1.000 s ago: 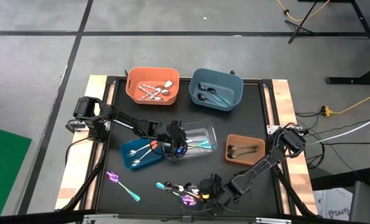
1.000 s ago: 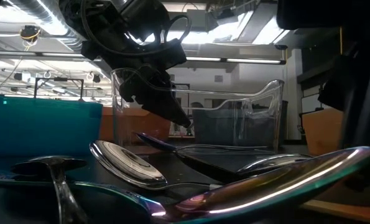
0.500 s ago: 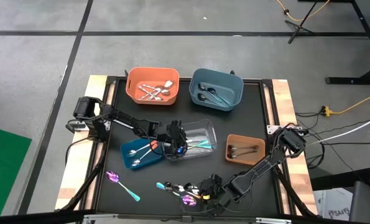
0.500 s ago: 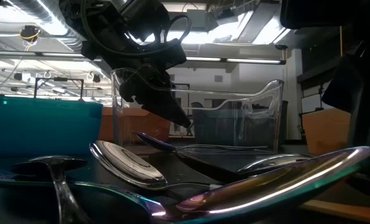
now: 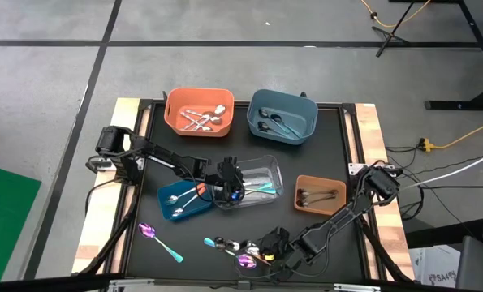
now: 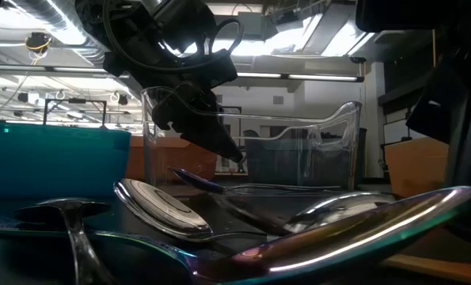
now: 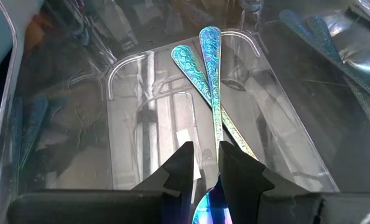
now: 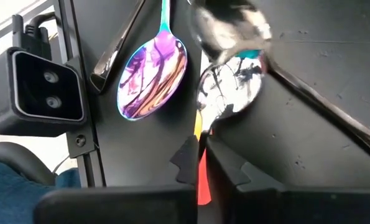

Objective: Sort silverware by color (type)
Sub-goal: Put the orange spoon into the blue bin

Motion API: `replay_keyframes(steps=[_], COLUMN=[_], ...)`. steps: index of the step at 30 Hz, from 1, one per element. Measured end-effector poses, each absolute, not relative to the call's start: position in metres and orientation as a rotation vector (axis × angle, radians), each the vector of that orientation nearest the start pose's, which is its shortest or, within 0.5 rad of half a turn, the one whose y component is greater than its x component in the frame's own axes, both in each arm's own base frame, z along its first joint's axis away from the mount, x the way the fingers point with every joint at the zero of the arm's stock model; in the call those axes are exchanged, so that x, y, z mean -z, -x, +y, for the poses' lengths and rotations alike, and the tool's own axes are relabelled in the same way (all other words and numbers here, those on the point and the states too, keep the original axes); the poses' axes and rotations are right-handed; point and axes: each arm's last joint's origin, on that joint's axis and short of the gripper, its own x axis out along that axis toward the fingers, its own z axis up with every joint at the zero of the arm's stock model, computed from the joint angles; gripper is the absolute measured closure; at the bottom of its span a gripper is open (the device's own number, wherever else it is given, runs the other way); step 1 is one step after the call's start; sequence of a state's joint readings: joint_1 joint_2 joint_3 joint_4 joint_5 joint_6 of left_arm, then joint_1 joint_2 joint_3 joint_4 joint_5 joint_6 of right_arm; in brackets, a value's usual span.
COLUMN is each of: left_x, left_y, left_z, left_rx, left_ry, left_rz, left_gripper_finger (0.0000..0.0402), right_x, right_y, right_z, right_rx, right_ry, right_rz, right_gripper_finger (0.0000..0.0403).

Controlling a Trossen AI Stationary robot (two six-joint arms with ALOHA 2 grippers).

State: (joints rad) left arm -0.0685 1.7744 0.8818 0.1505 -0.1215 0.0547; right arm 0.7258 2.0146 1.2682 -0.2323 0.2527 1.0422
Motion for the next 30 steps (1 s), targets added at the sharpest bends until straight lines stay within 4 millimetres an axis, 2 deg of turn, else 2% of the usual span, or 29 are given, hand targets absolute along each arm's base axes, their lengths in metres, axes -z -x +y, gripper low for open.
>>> replay_keyframes(steps=[20,30], left_x=[-0.144,-0.146], left_y=[-0.344,-0.345], left_z=[-0.02,-0.02], left_rx=[-0.03,-0.031], left_ry=[-0.123,-0.121], left_rz=[0.74,0.719], left_gripper_finger=[0.0333,0.0333], right_x=[-0.14,-0.152], right_y=[-0.309,-0.309], right_z=[0.265,0.263], right_rx=[0.057,0.039], right_ry=[-0.495,-0.463], right_rz=[0.973,0.938], right_gripper_finger=[0.0403,0.0402])
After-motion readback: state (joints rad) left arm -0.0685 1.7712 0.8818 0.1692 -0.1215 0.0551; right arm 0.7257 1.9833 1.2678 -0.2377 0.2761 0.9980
